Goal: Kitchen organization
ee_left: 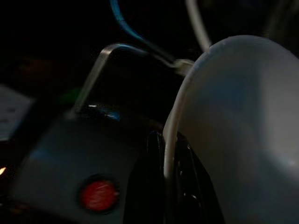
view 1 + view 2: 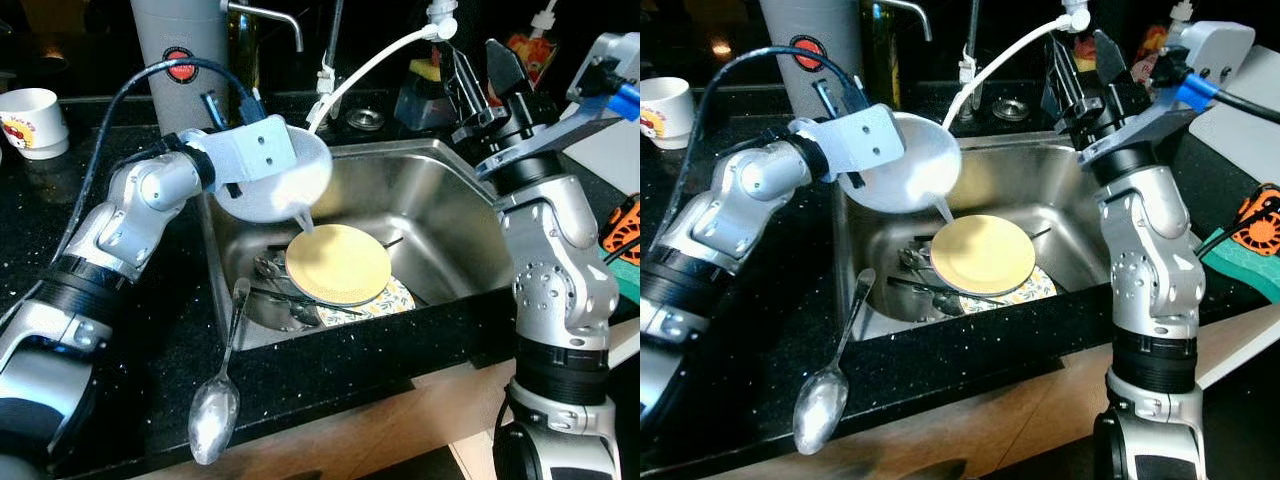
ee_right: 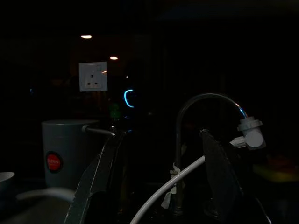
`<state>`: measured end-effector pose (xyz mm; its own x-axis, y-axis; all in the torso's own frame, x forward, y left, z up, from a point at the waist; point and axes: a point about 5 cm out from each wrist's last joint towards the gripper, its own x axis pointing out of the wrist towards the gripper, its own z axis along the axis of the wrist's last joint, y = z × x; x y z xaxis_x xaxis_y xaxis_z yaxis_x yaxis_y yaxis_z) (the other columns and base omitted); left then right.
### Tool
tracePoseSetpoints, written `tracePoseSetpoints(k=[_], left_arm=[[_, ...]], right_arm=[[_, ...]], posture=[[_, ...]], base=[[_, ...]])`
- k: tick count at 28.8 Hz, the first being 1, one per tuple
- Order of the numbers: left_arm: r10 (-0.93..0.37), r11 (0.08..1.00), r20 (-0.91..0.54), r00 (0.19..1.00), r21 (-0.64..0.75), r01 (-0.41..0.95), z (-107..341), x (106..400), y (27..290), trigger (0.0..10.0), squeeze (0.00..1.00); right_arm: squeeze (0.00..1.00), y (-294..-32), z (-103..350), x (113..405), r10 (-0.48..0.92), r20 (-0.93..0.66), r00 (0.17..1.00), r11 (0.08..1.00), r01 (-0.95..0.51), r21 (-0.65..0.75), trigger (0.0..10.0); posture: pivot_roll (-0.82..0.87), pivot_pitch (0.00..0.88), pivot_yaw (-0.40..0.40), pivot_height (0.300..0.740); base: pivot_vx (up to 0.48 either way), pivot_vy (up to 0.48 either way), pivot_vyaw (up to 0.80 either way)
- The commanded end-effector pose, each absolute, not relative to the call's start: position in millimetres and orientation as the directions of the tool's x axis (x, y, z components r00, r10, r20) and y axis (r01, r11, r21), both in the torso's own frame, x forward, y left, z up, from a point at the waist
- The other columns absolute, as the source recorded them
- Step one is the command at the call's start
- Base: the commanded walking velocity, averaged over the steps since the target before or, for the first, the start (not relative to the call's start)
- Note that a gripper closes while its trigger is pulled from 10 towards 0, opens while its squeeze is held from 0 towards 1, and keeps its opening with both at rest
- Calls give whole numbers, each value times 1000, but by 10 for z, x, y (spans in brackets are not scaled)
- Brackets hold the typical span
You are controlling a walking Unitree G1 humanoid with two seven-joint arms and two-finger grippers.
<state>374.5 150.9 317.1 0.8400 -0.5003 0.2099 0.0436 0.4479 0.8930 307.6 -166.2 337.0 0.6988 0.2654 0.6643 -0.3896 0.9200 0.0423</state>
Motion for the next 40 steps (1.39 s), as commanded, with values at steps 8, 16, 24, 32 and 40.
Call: tracePoseSetpoints(k=[8,16,24,32,40], left_arm=[[-740,523,145,657,739,425,3471,3441,1772,10000,39],[-867,293,-63,494,738,608,3300,3154,1868,10000,39],[-895,177,-200,397,658,731,2878,3101,1678,10000,43],[-820,24,-410,401,674,738,2274,3163,1477,10000,67],[-681,370,-86,727,816,444,2780,3606,1499,10000,71]], right_arm=[[0,-1665,3409,3051,264,673,691,921,-388,37,10000],[0,-1661,3409,3056,262,674,691,920,-389,41,10000],[0,-1674,3414,3055,259,674,692,921,-386,43,10000],[0,-1677,3423,3052,258,675,692,922,-384,41,10000],[0,-1676,3418,3057,255,674,693,923,-383,44,10000]], posture=[[58,0,-102,740],[60,0,-103,740],[53,0,-104,740],[56,0,-106,740],[56,0,-106,740]], base=[[0,0,0],[0,0,0],[0,0,0],[0,0,0],[0,0,0]])
